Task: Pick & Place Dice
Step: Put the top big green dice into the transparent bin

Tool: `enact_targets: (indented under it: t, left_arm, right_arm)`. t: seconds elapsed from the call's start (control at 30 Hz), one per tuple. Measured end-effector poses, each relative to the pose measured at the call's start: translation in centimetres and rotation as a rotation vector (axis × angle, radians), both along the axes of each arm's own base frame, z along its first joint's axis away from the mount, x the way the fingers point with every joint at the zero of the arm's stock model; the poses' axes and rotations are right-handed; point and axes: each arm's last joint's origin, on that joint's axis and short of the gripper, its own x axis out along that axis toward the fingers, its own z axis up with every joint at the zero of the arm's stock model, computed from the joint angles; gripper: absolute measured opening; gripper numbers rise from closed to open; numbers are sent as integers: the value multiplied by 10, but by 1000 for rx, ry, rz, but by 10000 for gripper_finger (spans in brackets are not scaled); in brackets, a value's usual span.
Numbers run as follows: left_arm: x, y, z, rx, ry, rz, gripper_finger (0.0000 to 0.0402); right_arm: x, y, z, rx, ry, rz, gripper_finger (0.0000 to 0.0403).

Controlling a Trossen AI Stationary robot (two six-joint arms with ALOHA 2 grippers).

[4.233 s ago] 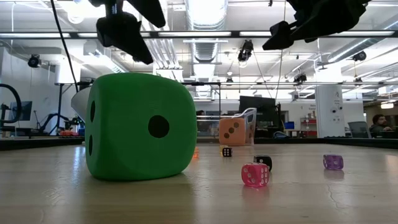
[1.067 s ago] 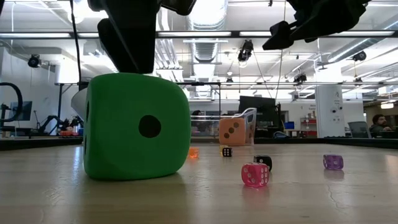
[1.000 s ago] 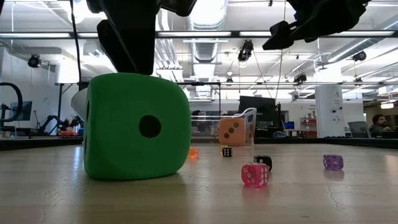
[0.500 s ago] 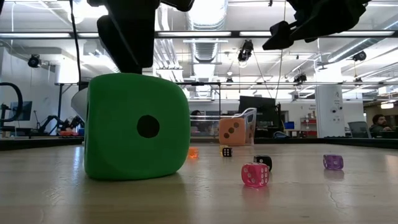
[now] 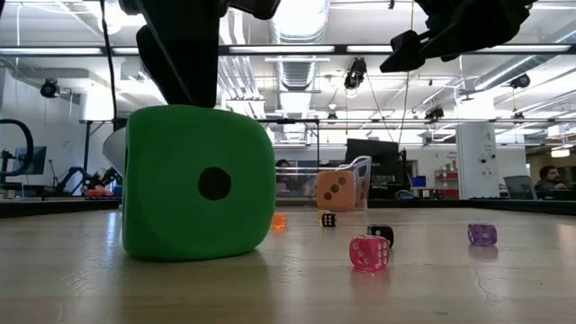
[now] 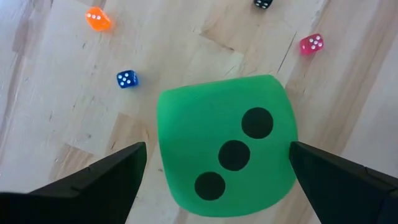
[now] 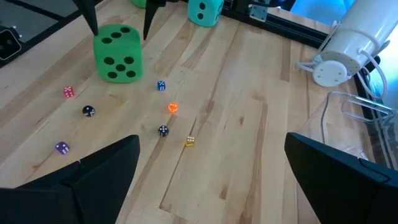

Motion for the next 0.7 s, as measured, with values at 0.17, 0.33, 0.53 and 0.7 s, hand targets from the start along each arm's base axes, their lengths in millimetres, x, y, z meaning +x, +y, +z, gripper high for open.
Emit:
enact_targets:
  t: [0.17,0.33,0.53,0.7]
  left_arm:
    - [0,-1,0,-7,3,-2,400]
    - [0,-3,7,-3,5,-11,400]
    - [-2,-6,9,36,-10,-21,400]
    - [-2,-6,2,40,-8,-29,400]
  right_arm:
    - [0,0,0,0,0,0,400]
    - [0,0,0,0,0,0,400]
    - [0,0,0,0,0,0,400]
    - [0,0,0,0,0,0,400]
